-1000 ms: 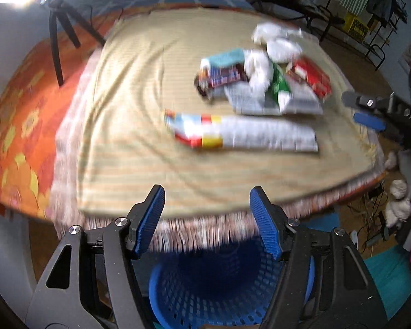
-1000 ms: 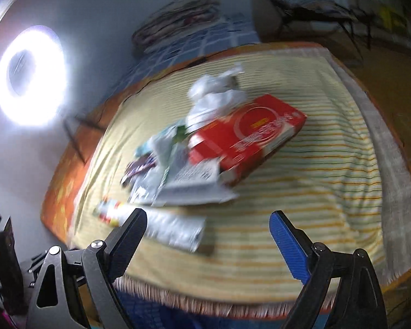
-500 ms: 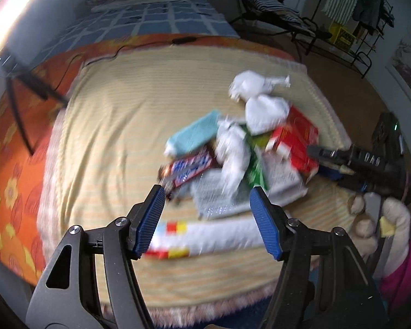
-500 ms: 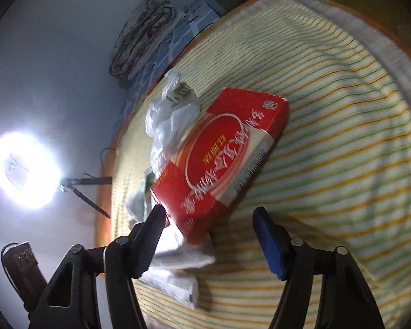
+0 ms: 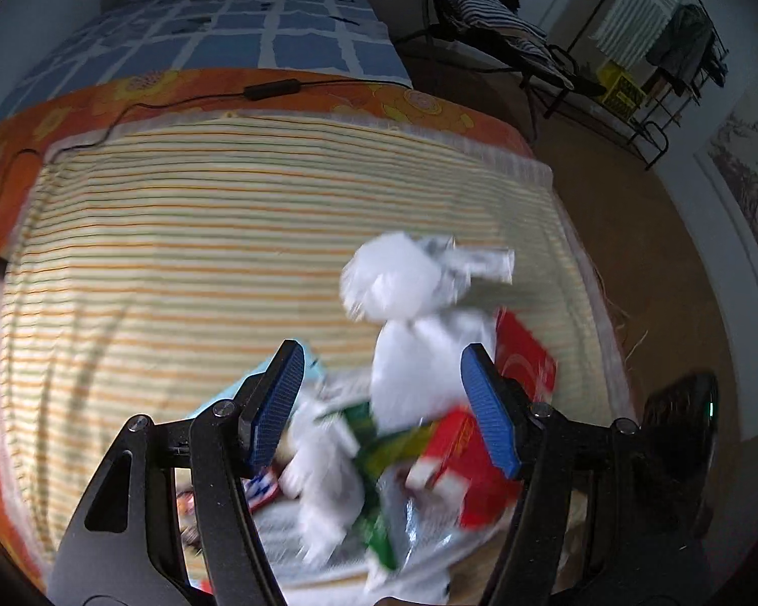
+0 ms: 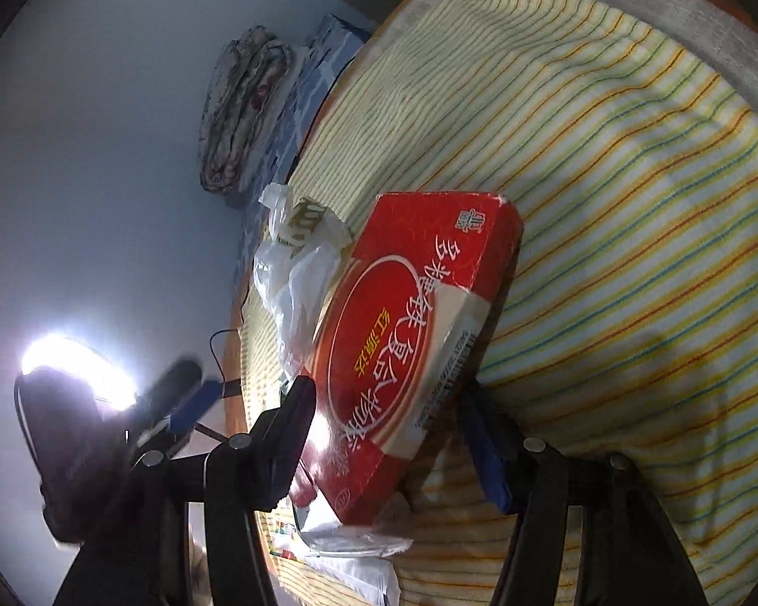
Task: Collect trash
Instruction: 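Grasp the crumpled white tissue with the left gripper while the right gripper grasps the red tissue box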
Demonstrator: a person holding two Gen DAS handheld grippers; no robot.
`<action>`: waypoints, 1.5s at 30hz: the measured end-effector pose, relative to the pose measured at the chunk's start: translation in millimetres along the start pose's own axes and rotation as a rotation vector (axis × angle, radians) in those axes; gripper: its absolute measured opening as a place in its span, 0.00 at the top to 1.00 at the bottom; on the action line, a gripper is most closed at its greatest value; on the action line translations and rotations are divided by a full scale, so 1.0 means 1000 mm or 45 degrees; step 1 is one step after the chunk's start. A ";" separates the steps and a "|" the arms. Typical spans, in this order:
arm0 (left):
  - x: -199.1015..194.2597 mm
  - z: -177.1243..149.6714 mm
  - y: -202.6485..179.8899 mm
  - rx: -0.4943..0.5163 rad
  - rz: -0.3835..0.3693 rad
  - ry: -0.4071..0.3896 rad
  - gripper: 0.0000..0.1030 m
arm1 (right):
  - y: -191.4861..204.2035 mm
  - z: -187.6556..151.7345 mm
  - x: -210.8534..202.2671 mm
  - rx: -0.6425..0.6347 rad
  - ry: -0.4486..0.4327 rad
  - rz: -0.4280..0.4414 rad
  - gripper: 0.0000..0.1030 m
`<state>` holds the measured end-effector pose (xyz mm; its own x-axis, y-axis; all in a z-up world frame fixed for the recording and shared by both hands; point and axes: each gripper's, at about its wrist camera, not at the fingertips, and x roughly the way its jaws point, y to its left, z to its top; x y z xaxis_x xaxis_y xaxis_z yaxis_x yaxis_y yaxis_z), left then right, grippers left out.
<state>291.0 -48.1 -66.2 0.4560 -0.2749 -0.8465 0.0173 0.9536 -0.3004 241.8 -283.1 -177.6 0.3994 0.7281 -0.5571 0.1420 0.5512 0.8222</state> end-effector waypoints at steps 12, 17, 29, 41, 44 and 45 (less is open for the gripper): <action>0.076 0.017 0.001 -0.094 -0.002 0.159 0.27 | -0.001 0.002 -0.003 0.027 -0.018 -0.008 0.53; 0.079 0.016 0.002 -0.127 -0.054 0.168 0.61 | 0.000 0.004 -0.006 0.039 -0.027 0.005 0.57; 0.057 0.009 -0.010 -0.069 -0.091 0.112 0.84 | 0.039 0.001 -0.025 -0.166 -0.095 -0.081 0.77; -0.016 0.002 0.001 -0.063 -0.079 -0.030 0.85 | 0.074 -0.017 -0.068 -0.359 -0.183 -0.207 0.82; -0.036 -0.005 0.002 -0.040 -0.063 -0.060 0.85 | 0.085 -0.024 -0.078 -0.426 -0.194 -0.232 0.85; -0.044 -0.009 0.002 -0.031 -0.052 -0.070 0.85 | 0.089 -0.027 -0.080 -0.454 -0.199 -0.242 0.85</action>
<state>263.6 -35.5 -33.6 0.5032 -0.3059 -0.8082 0.0156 0.9383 -0.3455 198.0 -281.5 -62.4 0.5328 0.5444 -0.6478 -0.0845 0.7960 0.5994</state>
